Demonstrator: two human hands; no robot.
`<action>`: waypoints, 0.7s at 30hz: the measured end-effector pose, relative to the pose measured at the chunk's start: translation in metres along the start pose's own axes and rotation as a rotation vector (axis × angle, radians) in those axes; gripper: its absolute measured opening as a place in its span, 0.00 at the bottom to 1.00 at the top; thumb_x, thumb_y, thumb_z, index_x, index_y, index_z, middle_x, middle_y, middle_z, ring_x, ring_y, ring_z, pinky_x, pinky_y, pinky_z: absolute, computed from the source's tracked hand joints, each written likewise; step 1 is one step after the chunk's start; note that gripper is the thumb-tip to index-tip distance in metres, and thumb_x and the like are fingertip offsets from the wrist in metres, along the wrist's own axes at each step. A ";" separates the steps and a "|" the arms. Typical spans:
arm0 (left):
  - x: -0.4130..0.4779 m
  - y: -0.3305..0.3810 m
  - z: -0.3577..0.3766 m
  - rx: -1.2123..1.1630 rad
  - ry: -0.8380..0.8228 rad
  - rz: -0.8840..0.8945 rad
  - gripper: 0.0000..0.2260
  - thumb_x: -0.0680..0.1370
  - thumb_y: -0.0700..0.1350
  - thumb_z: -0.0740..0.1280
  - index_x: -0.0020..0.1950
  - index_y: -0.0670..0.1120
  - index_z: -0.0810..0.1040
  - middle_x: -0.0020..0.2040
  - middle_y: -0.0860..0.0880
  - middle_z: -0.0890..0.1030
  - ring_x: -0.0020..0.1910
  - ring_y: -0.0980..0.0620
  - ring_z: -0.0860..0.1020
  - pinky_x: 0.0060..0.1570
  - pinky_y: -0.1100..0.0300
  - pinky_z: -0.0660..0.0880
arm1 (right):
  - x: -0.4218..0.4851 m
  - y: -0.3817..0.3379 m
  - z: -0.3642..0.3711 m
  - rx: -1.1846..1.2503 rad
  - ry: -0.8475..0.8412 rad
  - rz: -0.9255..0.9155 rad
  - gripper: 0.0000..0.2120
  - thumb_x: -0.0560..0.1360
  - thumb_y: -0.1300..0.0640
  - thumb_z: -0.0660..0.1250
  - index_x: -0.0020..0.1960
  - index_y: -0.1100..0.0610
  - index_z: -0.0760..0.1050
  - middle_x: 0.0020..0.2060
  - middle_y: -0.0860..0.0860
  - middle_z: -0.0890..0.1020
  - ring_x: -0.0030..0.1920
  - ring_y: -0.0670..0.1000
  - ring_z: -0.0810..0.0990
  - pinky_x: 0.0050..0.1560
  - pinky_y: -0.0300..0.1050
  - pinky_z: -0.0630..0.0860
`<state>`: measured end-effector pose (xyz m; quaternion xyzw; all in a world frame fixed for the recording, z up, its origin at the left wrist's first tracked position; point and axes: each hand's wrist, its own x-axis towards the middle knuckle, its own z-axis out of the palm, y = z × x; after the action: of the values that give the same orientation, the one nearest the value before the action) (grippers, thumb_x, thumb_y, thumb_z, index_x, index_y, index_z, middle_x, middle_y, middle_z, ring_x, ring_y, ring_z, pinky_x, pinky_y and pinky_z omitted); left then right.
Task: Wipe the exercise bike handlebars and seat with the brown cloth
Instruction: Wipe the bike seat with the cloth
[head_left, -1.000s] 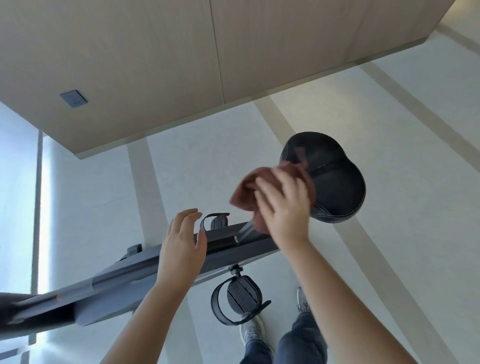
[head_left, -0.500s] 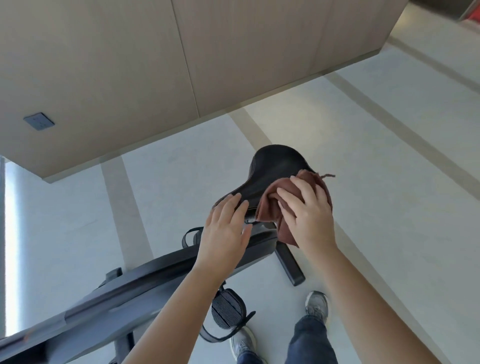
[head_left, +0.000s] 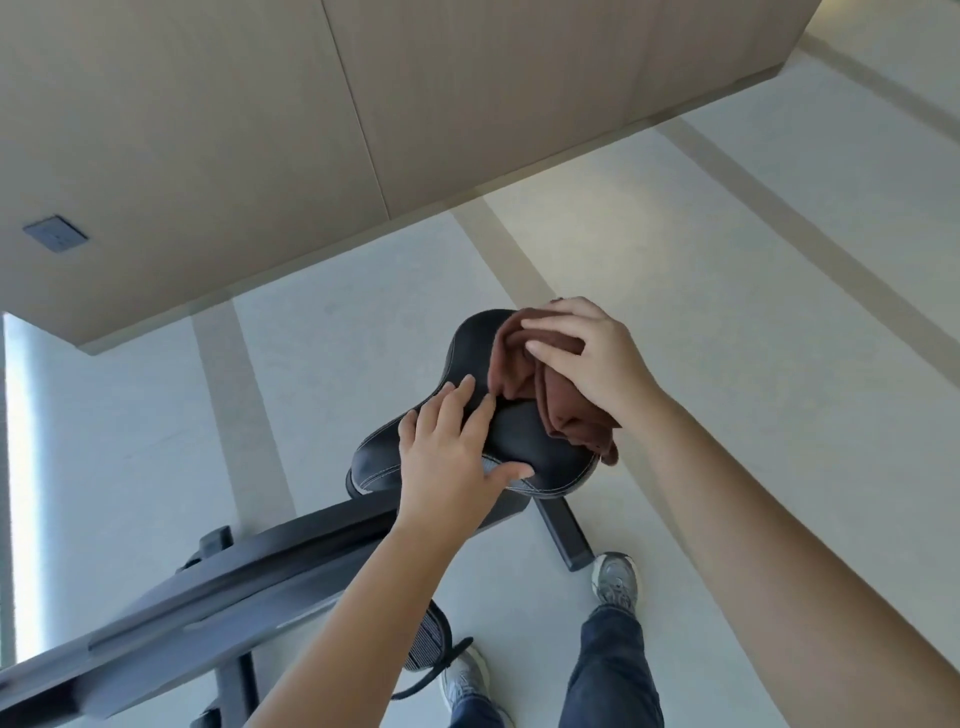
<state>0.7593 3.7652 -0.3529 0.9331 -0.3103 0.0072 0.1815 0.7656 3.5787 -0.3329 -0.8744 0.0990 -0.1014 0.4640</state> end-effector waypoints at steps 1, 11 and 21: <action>0.000 0.000 0.001 0.014 0.010 0.001 0.31 0.60 0.58 0.76 0.56 0.40 0.79 0.59 0.37 0.77 0.57 0.36 0.75 0.53 0.38 0.71 | 0.012 0.000 -0.002 0.026 -0.036 0.013 0.11 0.72 0.61 0.69 0.55 0.56 0.80 0.54 0.48 0.76 0.53 0.41 0.72 0.55 0.20 0.60; 0.002 0.011 0.000 -0.039 -0.005 -0.129 0.34 0.56 0.54 0.79 0.58 0.40 0.78 0.61 0.39 0.76 0.61 0.36 0.72 0.52 0.33 0.71 | -0.007 0.045 -0.023 0.324 -0.202 -0.016 0.14 0.71 0.64 0.69 0.54 0.50 0.79 0.58 0.47 0.76 0.61 0.40 0.72 0.63 0.31 0.64; 0.005 0.024 -0.006 -0.081 -0.016 -0.275 0.33 0.56 0.51 0.80 0.60 0.45 0.77 0.66 0.50 0.70 0.65 0.45 0.68 0.58 0.34 0.67 | 0.068 0.061 -0.025 0.342 -0.649 -0.273 0.15 0.71 0.63 0.69 0.55 0.48 0.78 0.63 0.42 0.73 0.65 0.38 0.67 0.66 0.30 0.60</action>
<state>0.7501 3.7470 -0.3387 0.9588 -0.1810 -0.0379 0.2159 0.8198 3.5073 -0.3643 -0.7761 -0.1886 0.1046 0.5926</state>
